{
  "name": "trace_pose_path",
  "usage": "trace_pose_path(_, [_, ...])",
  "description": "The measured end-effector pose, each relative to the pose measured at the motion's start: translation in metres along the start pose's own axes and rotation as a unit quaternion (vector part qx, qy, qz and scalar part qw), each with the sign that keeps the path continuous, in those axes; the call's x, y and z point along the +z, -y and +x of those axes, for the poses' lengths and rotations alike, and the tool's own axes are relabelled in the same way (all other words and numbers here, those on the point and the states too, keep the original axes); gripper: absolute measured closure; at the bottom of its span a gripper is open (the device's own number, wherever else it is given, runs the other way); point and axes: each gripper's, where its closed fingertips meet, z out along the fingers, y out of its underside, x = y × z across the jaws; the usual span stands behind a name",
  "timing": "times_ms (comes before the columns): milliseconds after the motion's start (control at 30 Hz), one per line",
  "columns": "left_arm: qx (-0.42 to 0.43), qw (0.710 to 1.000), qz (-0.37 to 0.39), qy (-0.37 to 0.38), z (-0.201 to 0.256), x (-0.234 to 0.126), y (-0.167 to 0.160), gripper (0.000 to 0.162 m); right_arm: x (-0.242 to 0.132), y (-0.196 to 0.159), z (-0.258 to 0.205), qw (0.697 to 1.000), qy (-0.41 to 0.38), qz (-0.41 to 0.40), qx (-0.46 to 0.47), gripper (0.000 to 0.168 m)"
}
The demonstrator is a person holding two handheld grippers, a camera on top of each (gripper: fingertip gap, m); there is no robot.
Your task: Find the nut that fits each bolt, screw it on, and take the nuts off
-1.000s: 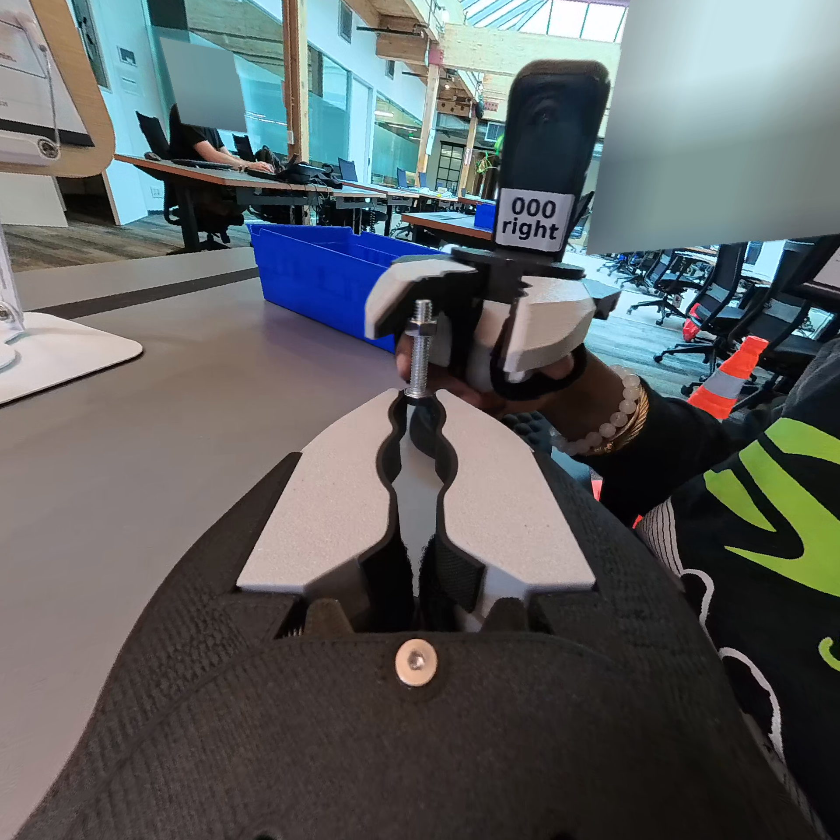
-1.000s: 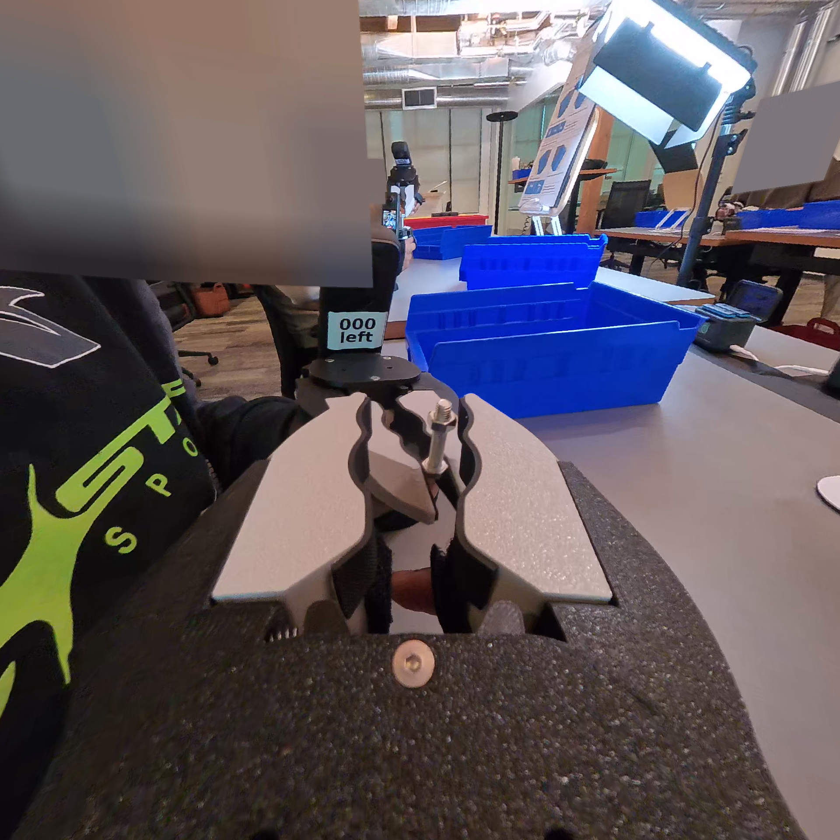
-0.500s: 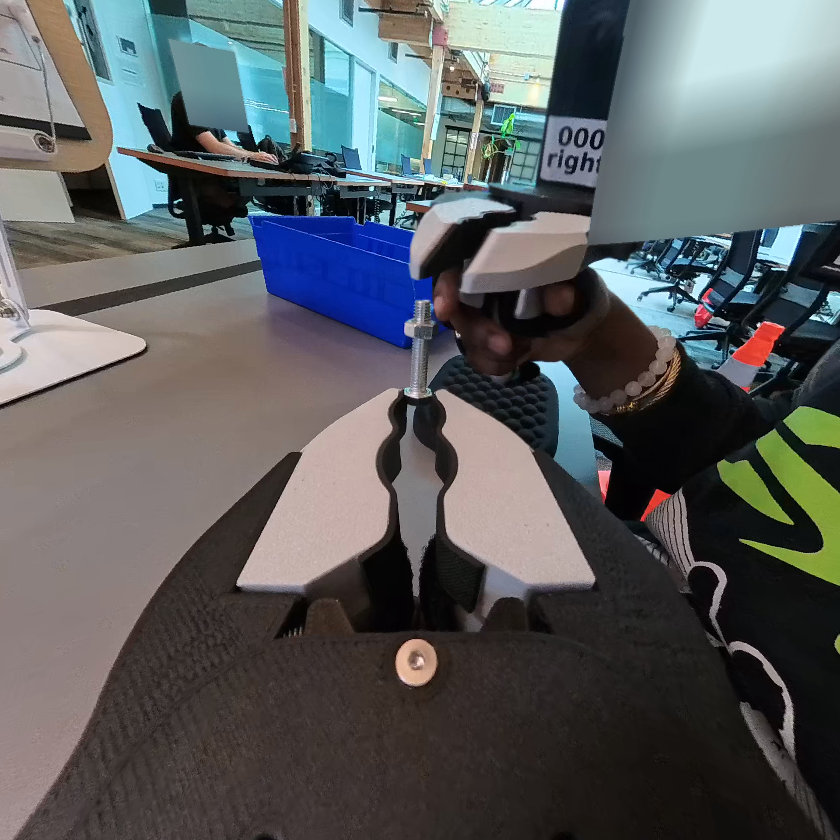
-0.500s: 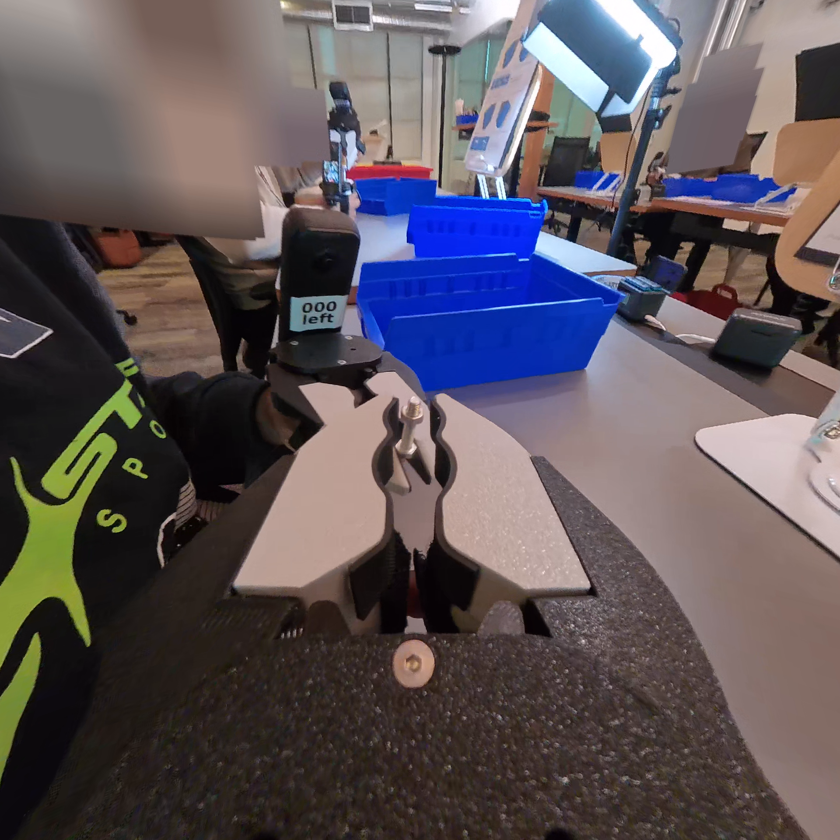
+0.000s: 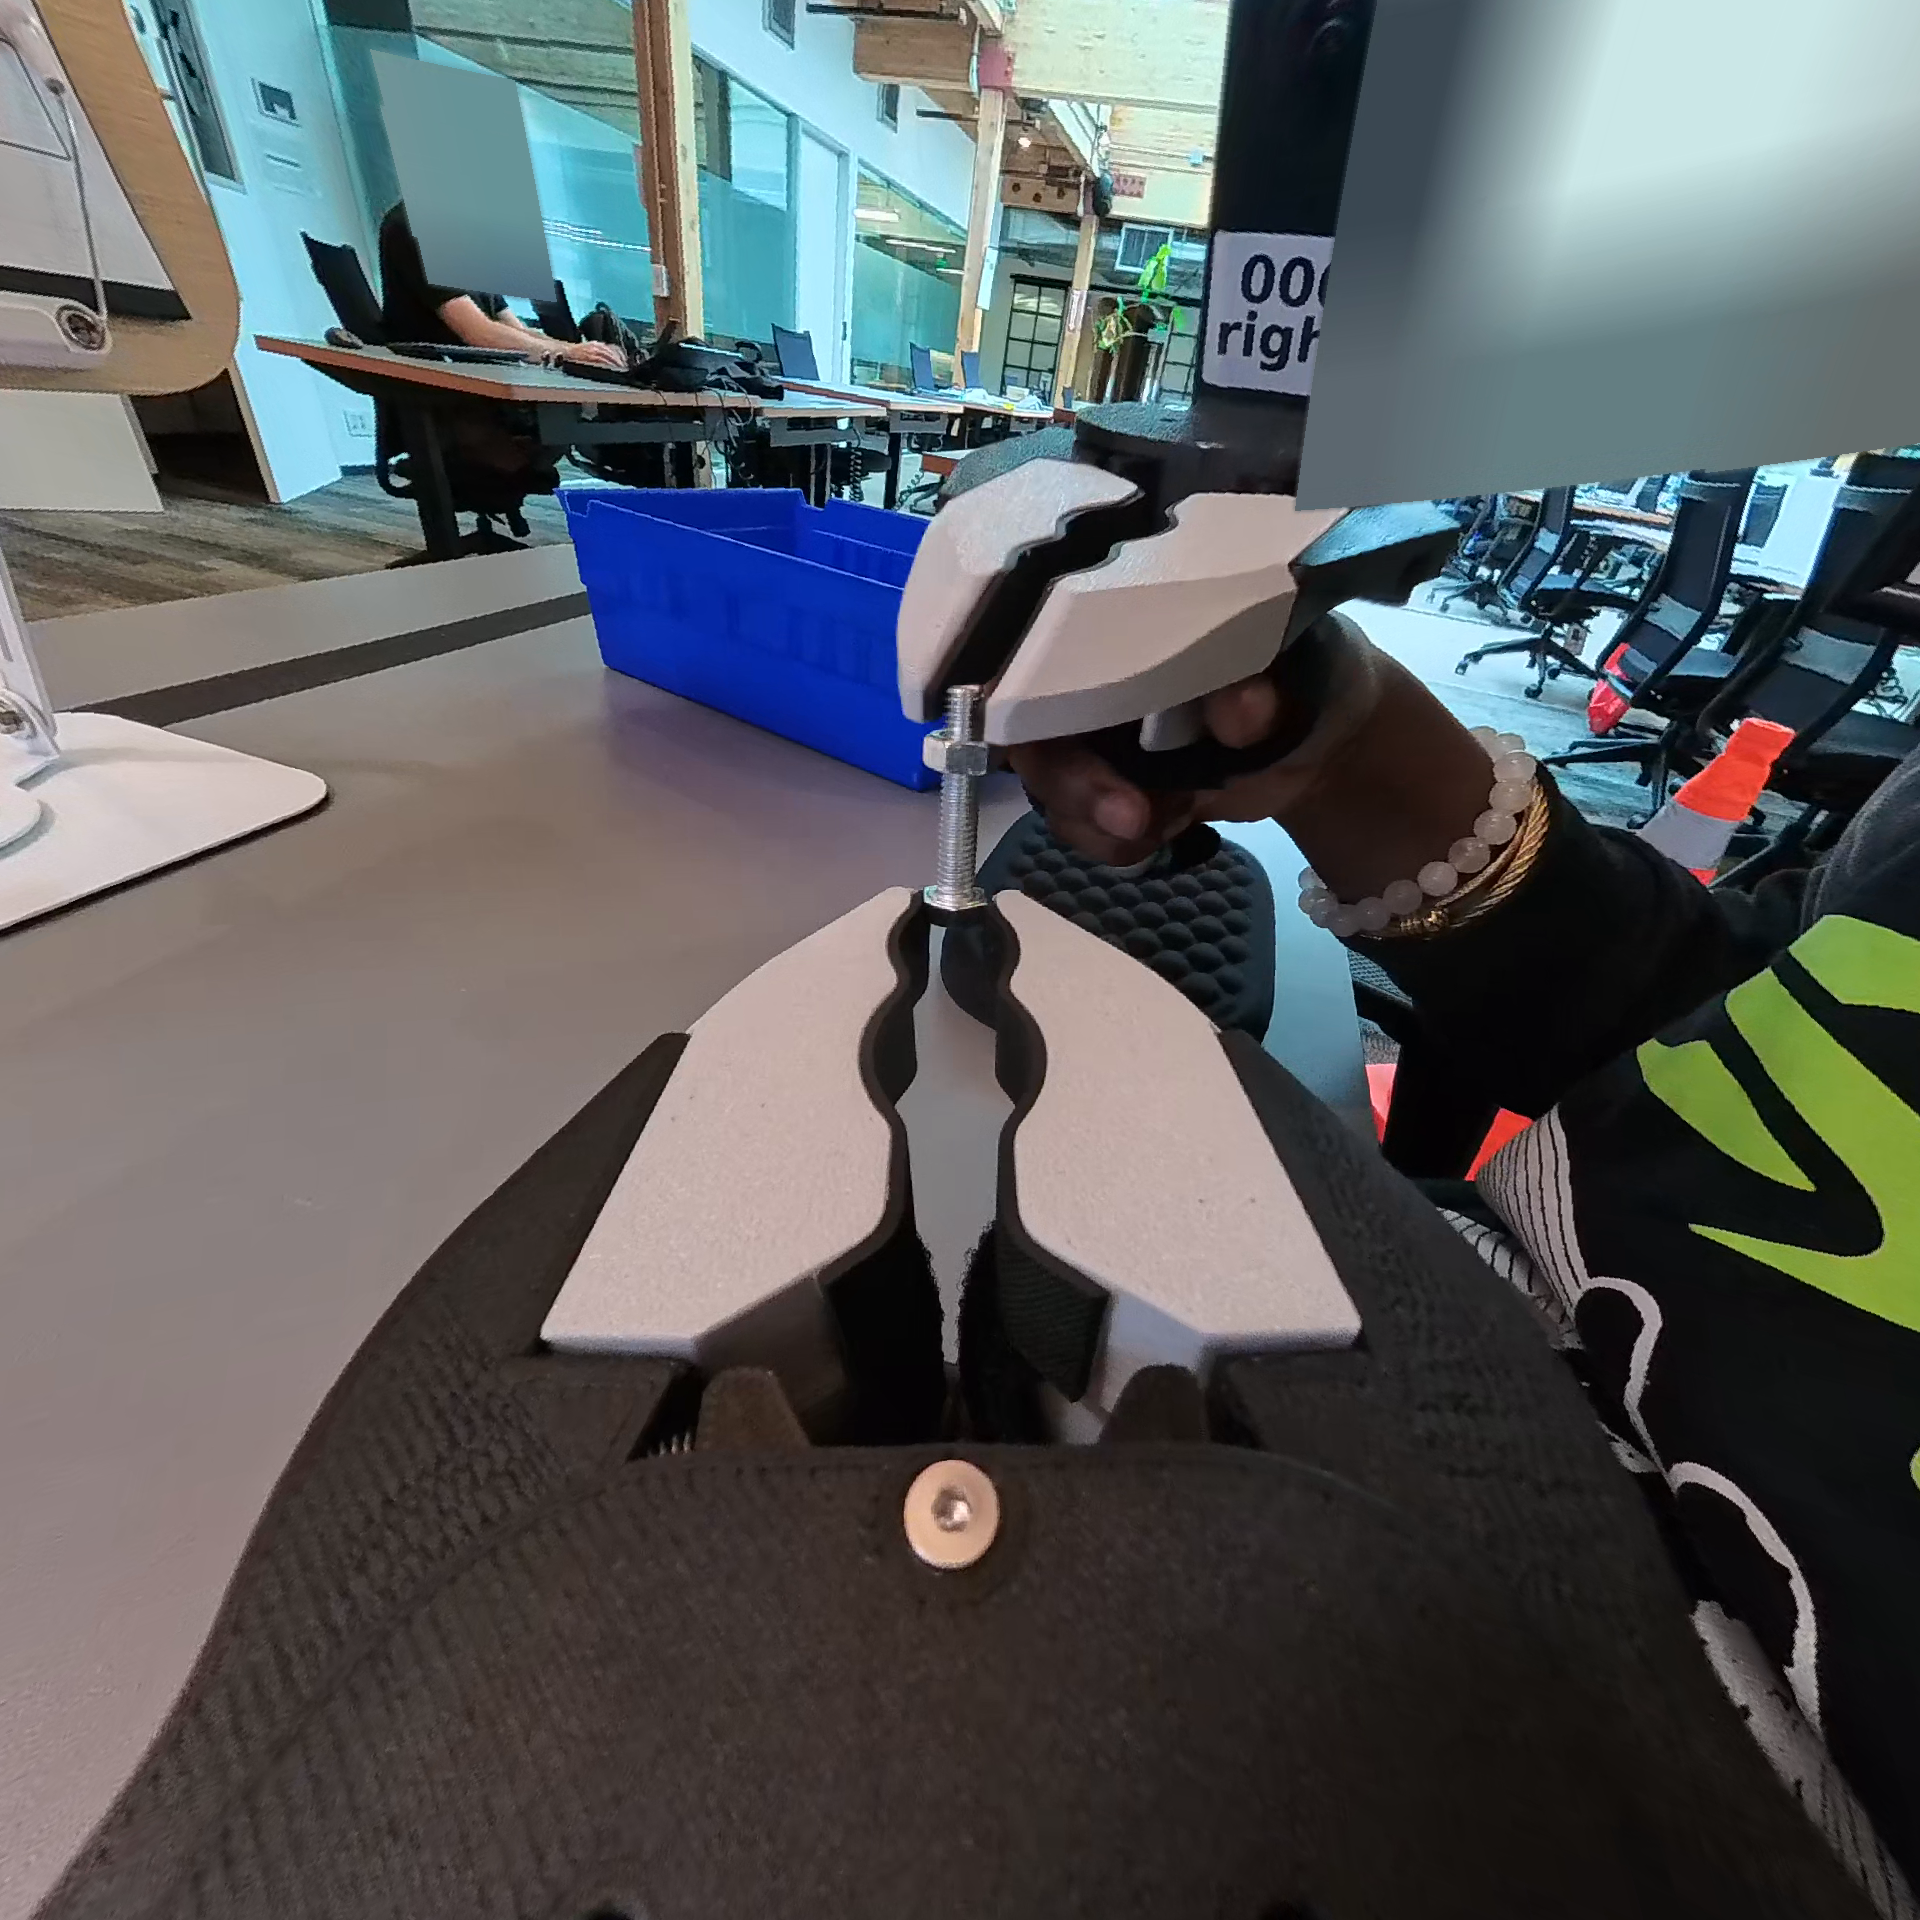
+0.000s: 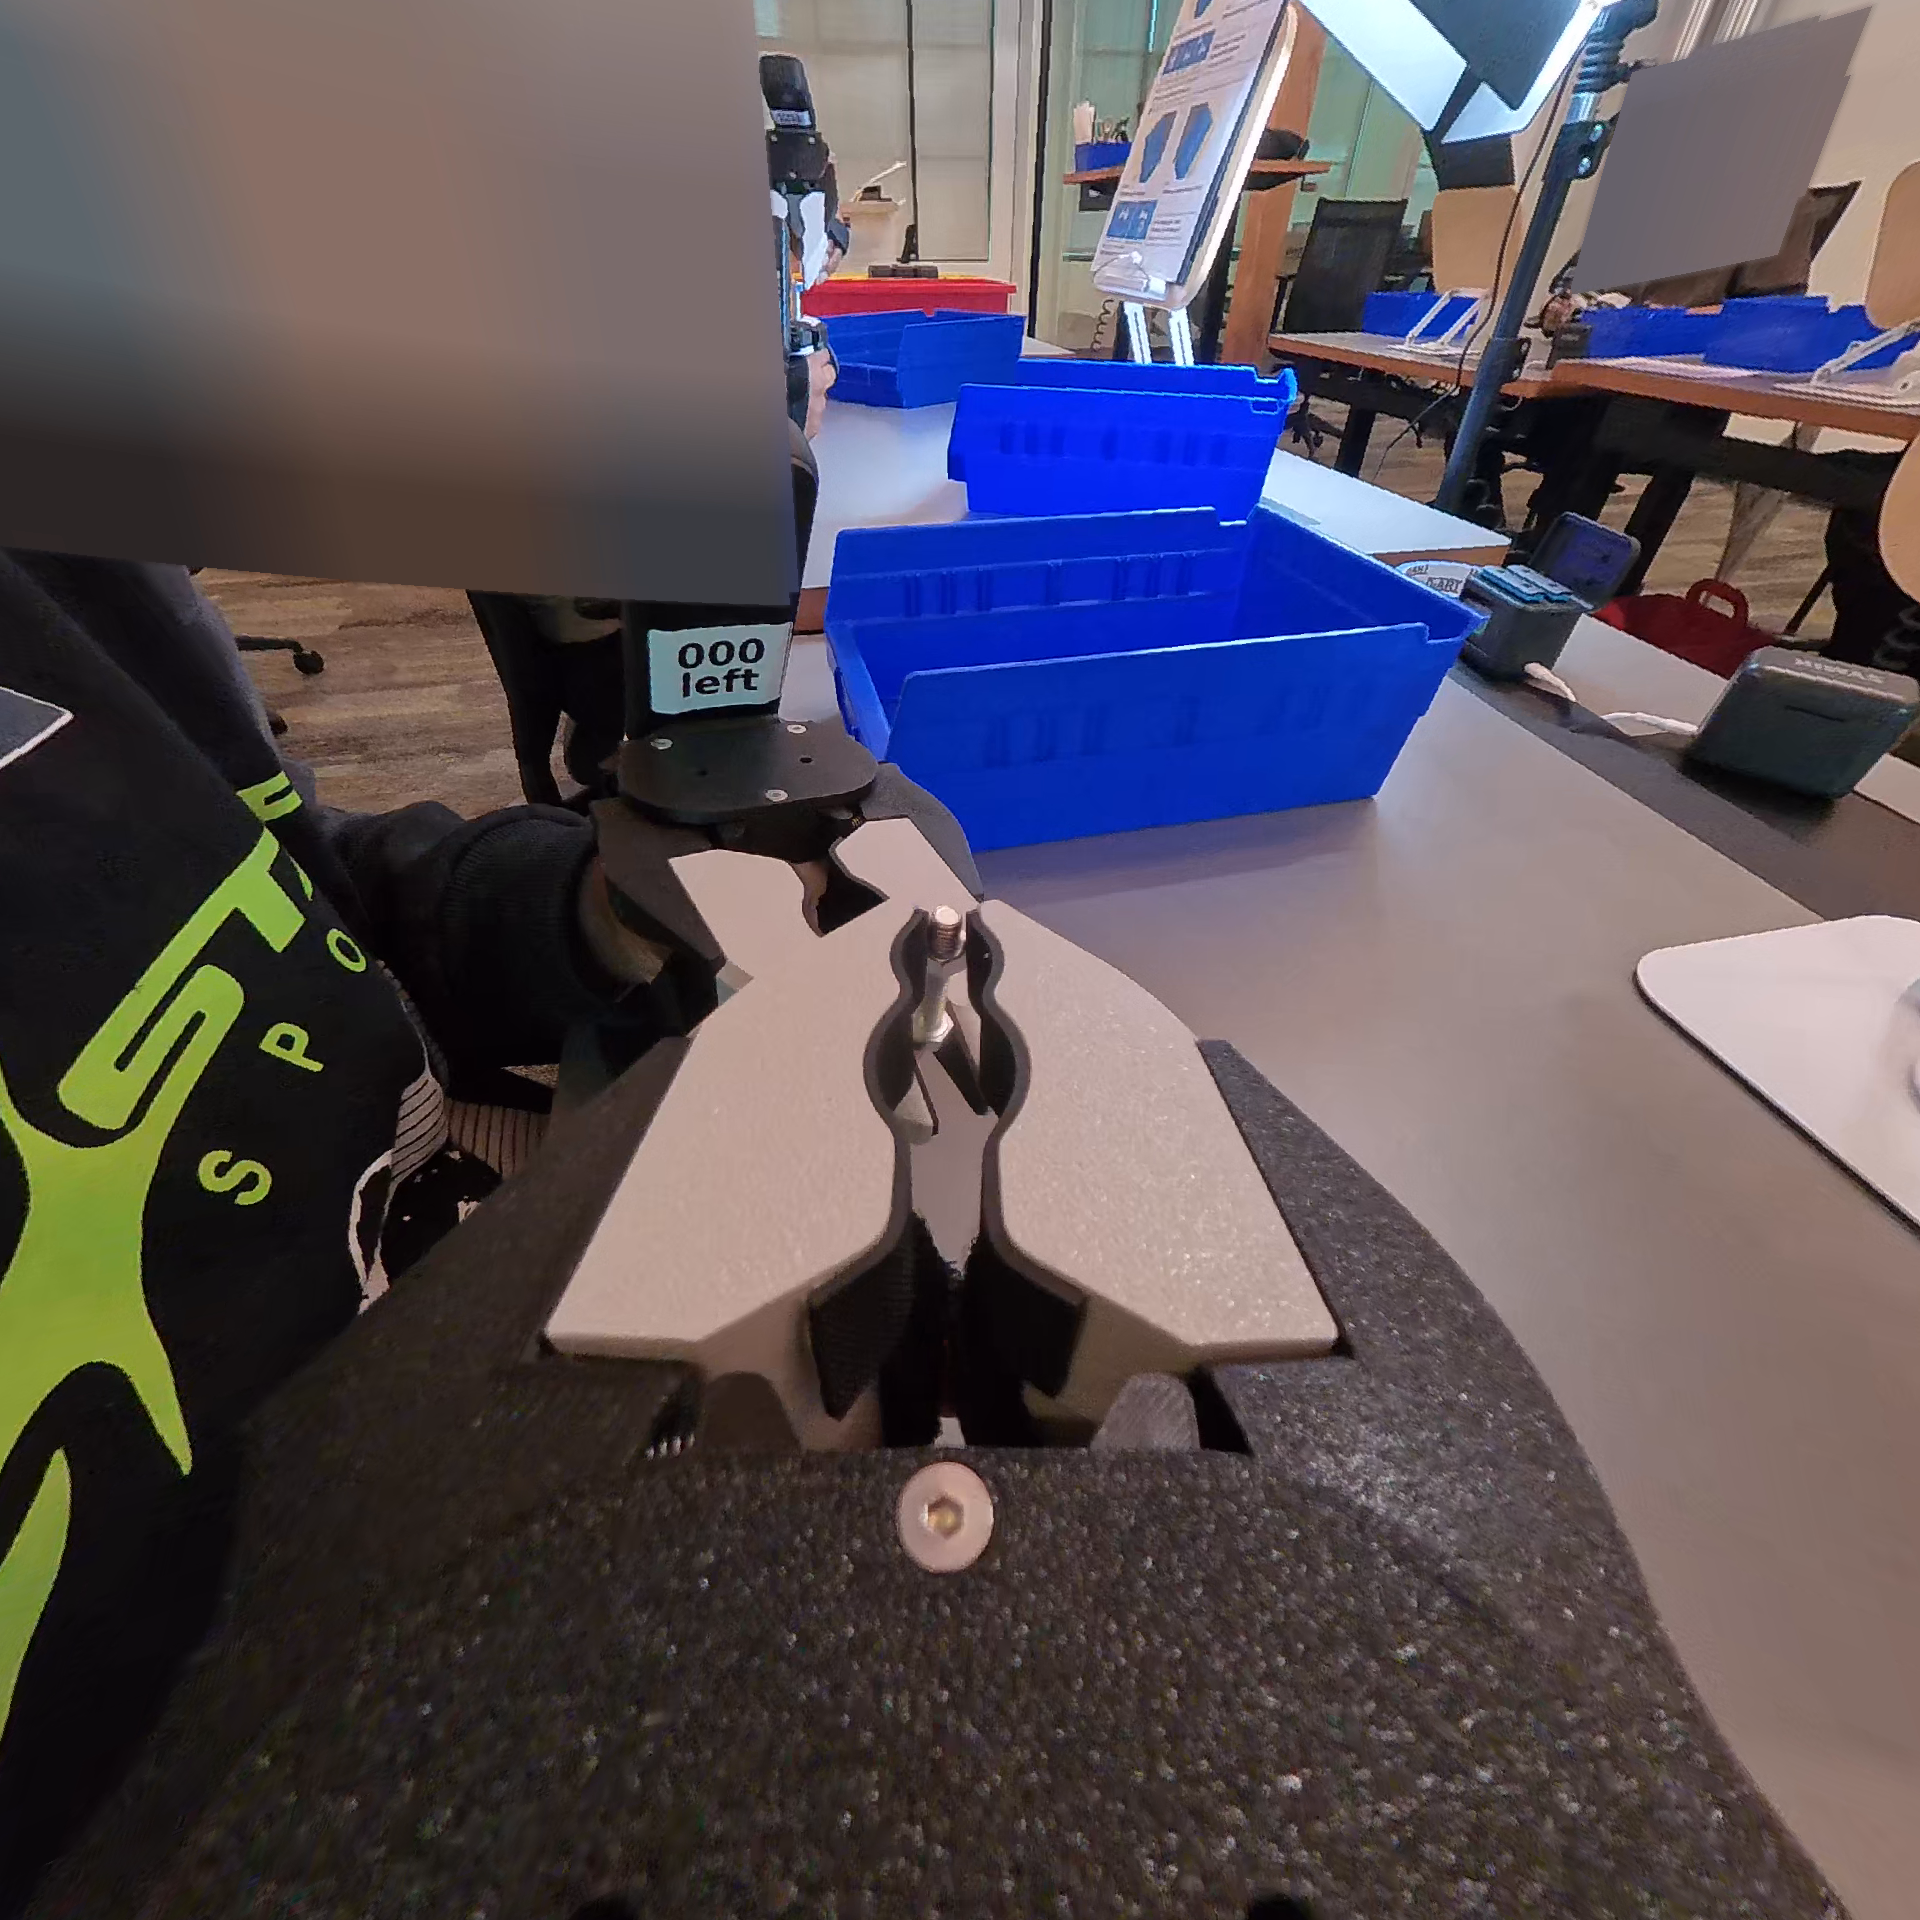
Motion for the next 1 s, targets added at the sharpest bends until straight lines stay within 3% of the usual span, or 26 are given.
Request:
trace_pose_path(200, [-0.004, 1.000, 0.004, 0.000, -0.001, 0.000, 0.001, 0.149, -0.004, 0.001, 0.002, 1.000, -0.006, 0.004, 0.001, 0.163])
trace_pose_path(333, [-0.013, 1.000, 0.005, 0.011, -0.005, 0.000, 0.002, 0.119, -0.030, 0.011, 0.024, 0.998, -0.061, 0.016, 0.002, 0.163])
trace_pose_path(433, [-0.016, 1.000, 0.005, 0.015, -0.006, 0.000, 0.001, 0.109, -0.073, 0.016, 0.063, 0.989, -0.148, -0.005, -0.006, 0.163])
trace_pose_path(567, [-0.017, 1.000, 0.012, 0.016, -0.006, 0.000, 0.003, 0.108, -0.157, 0.017, 0.137, 0.953, -0.302, -0.034, 0.001, 0.163])
trace_pose_path(733, [-0.021, 1.000, 0.015, 0.014, -0.006, 0.000, 0.003, 0.108, -0.256, -0.004, 0.222, 0.886, -0.460, -0.053, 0.037, 0.162])
trace_pose_path(867, [-0.026, 0.999, 0.018, 0.015, -0.007, 0.000, 0.004, 0.108, -0.308, -0.047, 0.273, 0.835, -0.538, -0.085, 0.075, 0.163])
trace_pose_path(1000, [-0.035, 0.999, 0.022, 0.015, -0.009, -0.001, 0.005, 0.108, -0.332, -0.096, 0.311, 0.807, -0.566, -0.106, 0.135, 0.162])
